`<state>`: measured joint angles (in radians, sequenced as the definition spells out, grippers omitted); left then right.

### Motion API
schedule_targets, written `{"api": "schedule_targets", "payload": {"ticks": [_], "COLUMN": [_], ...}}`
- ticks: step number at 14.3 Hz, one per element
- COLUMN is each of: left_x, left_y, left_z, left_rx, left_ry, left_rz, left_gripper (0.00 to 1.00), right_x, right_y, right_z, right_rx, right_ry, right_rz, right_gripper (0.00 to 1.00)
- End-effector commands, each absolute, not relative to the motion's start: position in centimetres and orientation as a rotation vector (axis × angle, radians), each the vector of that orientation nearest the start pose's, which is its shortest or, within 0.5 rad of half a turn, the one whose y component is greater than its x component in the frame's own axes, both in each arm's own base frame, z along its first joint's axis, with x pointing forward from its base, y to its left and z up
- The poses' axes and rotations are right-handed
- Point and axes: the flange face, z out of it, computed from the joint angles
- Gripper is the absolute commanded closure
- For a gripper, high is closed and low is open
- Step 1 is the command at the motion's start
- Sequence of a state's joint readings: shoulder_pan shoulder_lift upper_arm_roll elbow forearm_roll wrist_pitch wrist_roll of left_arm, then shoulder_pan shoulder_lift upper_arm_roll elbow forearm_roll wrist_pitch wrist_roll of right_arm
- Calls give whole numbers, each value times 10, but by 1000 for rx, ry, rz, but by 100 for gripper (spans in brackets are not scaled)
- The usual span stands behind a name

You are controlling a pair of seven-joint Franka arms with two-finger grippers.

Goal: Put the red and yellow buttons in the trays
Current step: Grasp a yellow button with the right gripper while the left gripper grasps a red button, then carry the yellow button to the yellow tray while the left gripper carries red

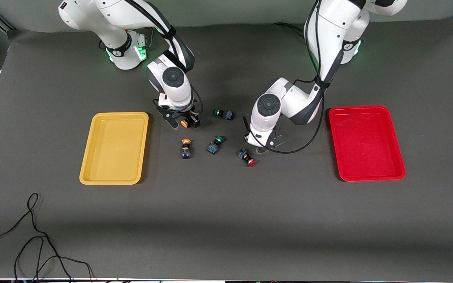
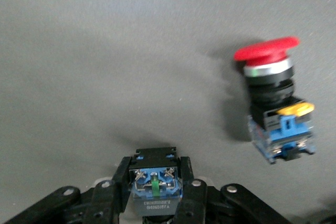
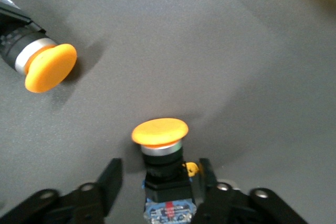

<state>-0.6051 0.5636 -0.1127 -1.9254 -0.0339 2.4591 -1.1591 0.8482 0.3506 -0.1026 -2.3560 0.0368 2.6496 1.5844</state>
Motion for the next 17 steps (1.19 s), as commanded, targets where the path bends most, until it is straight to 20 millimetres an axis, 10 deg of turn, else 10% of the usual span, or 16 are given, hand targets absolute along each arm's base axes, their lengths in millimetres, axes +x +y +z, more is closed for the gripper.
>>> {"api": "schedule_targets", "payload": {"ticks": [1, 4, 10, 14, 17], "left_x": [486, 517, 543, 549, 531], "left_y": [-386, -308, -142, -55, -33], "left_z": [232, 277, 278, 254, 228], "left_rx": [-3019, -2985, -2883, -2940, -2936], "left_ry": [-695, -510, -229, -77, -70], "left_rz": [164, 286, 383, 424, 396], "left_gripper": [100, 100, 100, 100, 100], "right_x": [376, 386, 454, 517, 553], "right_y": [343, 349, 340, 244, 146], "right_z": [183, 208, 357, 415, 425], "right_rx": [-2896, -2900, -3038, -3077, -3140], "right_ry": [1343, 1354, 1289, 1016, 674], "right_rz": [6, 24, 176, 308, 292], "right_gripper": [90, 90, 90, 90, 90]}}
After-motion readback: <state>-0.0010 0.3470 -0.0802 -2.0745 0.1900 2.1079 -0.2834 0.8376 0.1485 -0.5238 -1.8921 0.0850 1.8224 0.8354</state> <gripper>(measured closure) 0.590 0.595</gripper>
